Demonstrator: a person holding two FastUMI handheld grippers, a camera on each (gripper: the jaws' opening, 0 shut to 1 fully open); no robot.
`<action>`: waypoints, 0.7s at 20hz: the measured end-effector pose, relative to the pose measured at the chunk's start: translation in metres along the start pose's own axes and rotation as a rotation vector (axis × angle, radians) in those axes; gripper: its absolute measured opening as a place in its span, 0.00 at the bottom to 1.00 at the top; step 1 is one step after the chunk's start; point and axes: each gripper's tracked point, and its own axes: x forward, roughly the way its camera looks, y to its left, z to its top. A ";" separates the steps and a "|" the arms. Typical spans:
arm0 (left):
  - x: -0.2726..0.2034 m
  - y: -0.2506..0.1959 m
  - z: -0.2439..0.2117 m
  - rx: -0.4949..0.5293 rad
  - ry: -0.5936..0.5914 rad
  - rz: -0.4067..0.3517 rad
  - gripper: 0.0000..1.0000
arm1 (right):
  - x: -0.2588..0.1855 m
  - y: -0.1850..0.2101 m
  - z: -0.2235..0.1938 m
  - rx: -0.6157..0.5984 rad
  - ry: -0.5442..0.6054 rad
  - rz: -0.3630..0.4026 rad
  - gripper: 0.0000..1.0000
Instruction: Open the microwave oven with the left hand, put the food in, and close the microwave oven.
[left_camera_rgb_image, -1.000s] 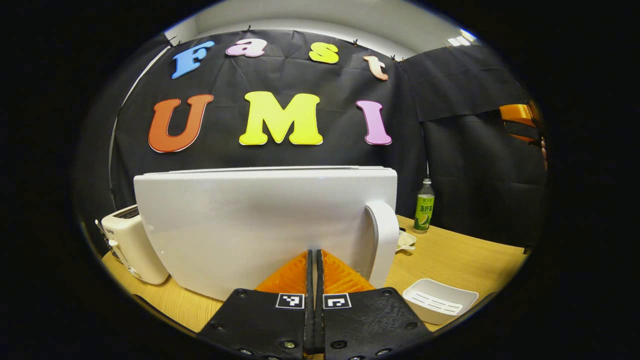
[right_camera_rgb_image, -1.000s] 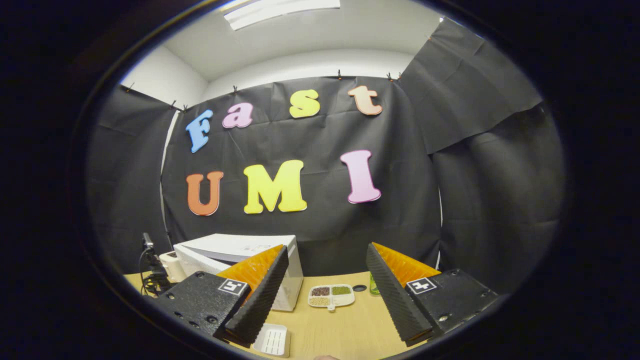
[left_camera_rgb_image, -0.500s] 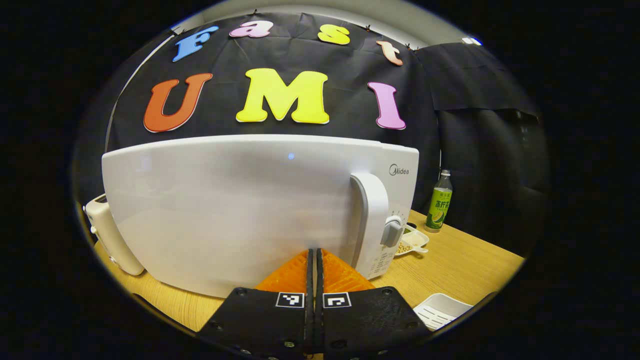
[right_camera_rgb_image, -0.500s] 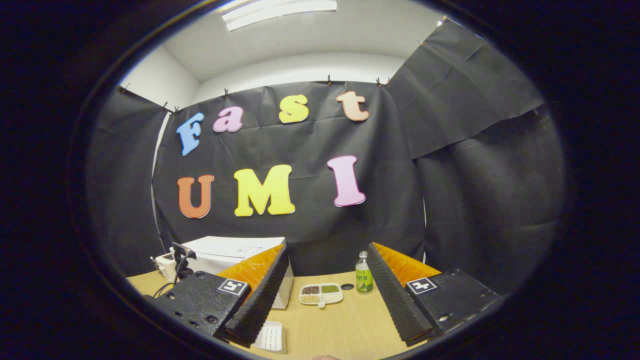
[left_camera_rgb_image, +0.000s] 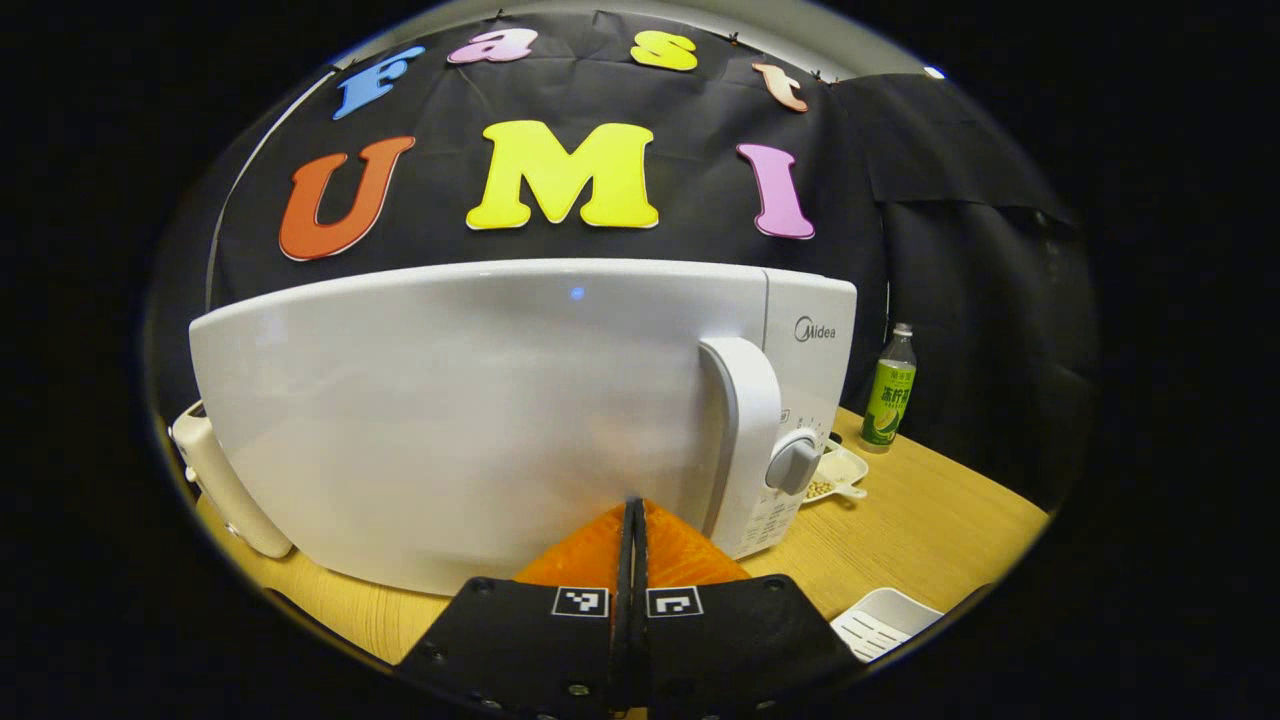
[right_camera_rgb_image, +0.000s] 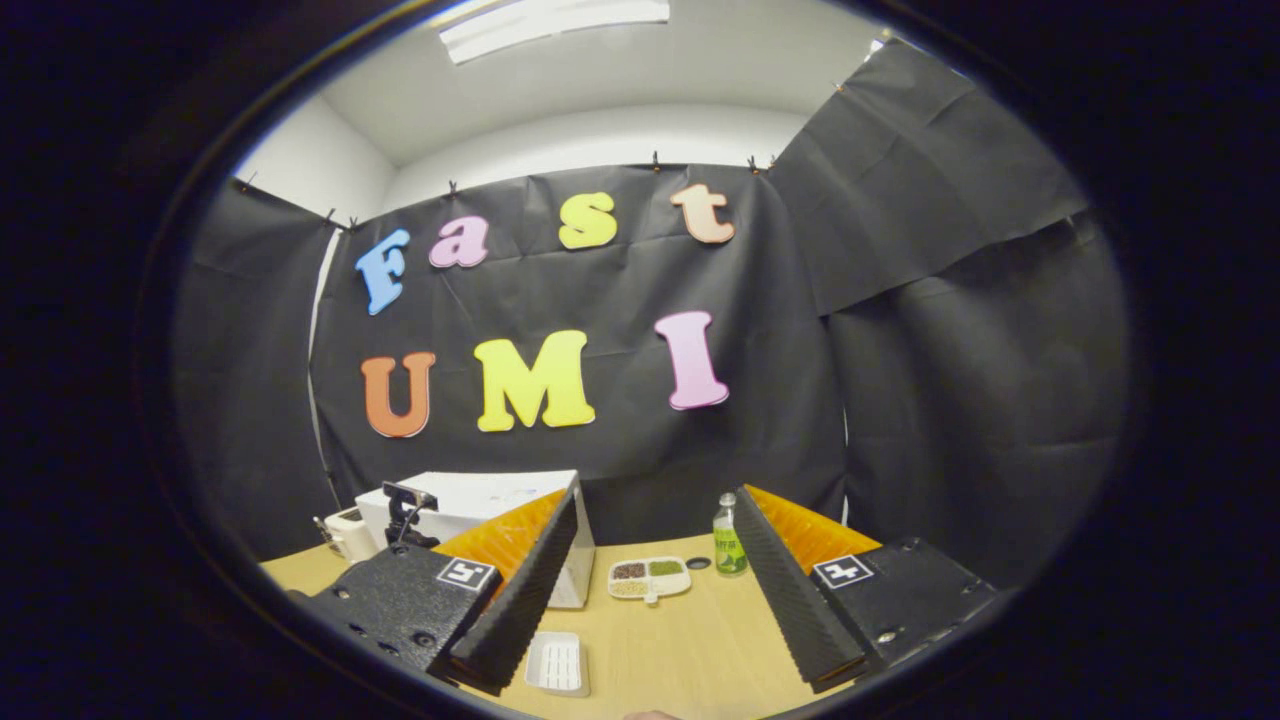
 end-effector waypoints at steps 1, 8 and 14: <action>-0.001 -0.001 -0.001 0.015 0.006 0.012 0.00 | -0.005 0.005 0.002 0.007 0.001 0.006 1.00; -0.046 -0.003 -0.030 0.038 0.124 0.092 0.04 | -0.026 0.014 -0.009 0.041 0.056 -0.007 1.00; -0.127 -0.009 0.003 0.038 -0.013 0.168 0.87 | -0.050 0.010 -0.018 0.073 0.065 -0.060 0.90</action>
